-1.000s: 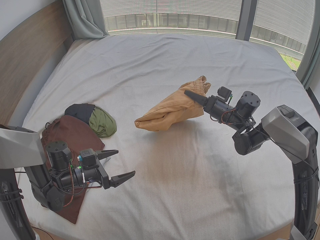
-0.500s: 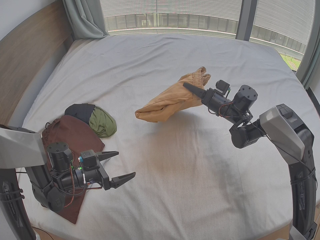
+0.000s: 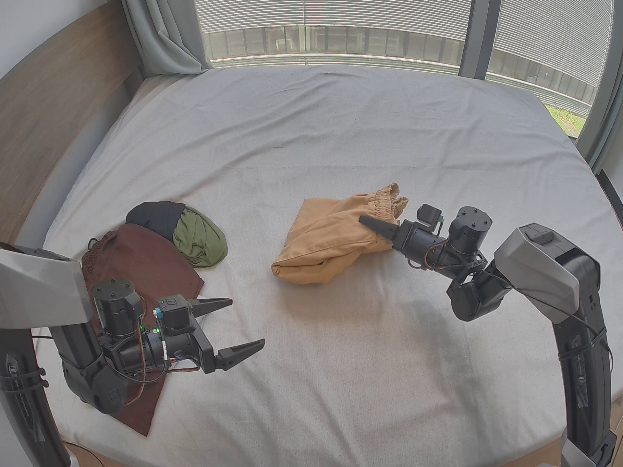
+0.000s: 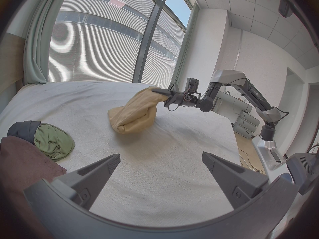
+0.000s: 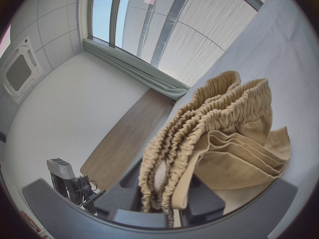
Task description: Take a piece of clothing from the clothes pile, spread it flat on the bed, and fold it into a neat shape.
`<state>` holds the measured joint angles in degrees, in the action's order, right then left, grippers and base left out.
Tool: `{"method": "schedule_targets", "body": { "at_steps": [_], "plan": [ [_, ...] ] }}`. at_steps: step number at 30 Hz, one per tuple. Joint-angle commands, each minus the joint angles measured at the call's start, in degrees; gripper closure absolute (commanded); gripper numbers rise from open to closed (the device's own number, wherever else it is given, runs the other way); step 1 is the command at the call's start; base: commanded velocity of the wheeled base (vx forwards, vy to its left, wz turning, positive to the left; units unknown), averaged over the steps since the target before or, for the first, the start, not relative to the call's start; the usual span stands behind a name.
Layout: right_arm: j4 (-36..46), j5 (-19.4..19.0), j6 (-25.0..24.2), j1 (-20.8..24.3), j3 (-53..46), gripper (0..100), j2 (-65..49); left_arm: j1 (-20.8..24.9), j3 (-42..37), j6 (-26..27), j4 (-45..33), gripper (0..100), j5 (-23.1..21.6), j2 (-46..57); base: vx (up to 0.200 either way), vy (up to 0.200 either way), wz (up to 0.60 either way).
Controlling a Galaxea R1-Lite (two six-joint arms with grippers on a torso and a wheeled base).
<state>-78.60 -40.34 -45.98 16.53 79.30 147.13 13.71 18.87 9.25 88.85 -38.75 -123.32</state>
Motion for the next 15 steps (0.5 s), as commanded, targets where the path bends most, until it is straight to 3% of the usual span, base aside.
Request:
{"method": "schedule_targets", "body": {
  "at_steps": [1,15],
  "plan": [
    [-2.0,0.1,0.1,-1.1,-6.0,100,-0.2,0.1,-0.1,0.1,0.0,0,0.0,0.0,0.0,0.0,0.0],
    [-8.3,0.8,0.0,-2.1,-11.8,100,4.5,0.3,0.0,0.1,0.0,0,0.0,-0.1,0.0,0.0,0.0]
  ]
}}
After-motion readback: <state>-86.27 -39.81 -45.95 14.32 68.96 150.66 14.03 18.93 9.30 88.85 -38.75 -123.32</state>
